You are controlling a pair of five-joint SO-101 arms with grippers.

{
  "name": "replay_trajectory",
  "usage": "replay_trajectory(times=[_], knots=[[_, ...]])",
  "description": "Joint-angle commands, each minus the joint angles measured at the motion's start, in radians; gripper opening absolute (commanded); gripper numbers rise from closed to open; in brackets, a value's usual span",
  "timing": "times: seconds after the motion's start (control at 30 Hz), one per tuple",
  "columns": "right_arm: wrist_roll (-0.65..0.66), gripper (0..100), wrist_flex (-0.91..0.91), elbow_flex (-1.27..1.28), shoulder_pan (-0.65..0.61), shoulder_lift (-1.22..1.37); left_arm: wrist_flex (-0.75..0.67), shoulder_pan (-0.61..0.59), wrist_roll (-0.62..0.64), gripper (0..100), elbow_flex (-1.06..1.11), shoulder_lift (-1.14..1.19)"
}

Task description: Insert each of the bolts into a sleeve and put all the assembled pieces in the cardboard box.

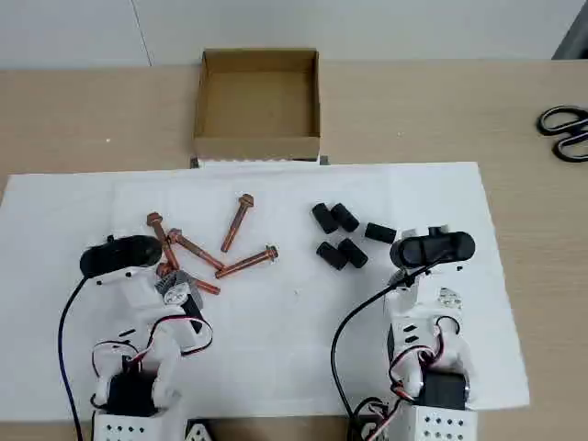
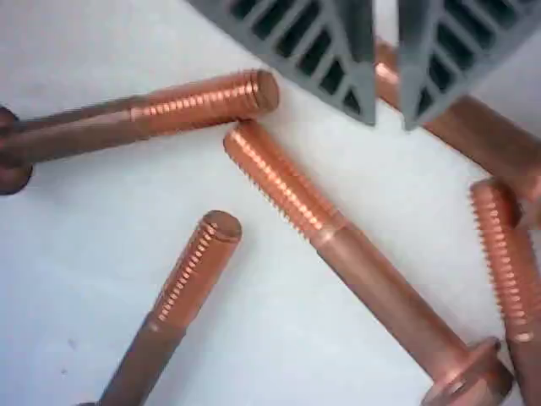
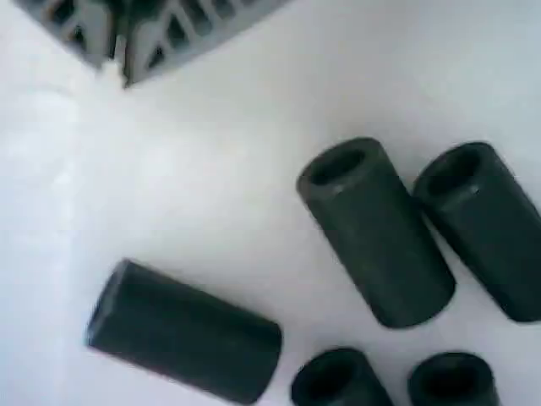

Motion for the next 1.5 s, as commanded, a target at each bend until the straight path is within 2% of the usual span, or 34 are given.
replay_trajectory(times=[0.0,1.0,1.07,1.27,1.47], knots=[[-0.009,0.3,-0.025,0.014,0.001,-0.007,-0.023,0.005,0.006,1,-0.002,-0.011],[-0.006,0.3,-0.025,0.012,-0.001,-0.007,-0.023,0.012,0.005,1,-0.002,-0.011],[-0.005,0.3,-0.025,0.012,-0.001,-0.007,-0.023,0.041,0.0,1,-0.004,-0.011],[-0.006,0.3,-0.019,0.012,-0.035,-0.007,-0.032,0.129,-0.121,1,-0.01,-0.011],[-0.011,0.3,0.062,-0.132,-0.05,-0.004,-0.17,0.126,-0.315,1,-0.101,-0.008]])
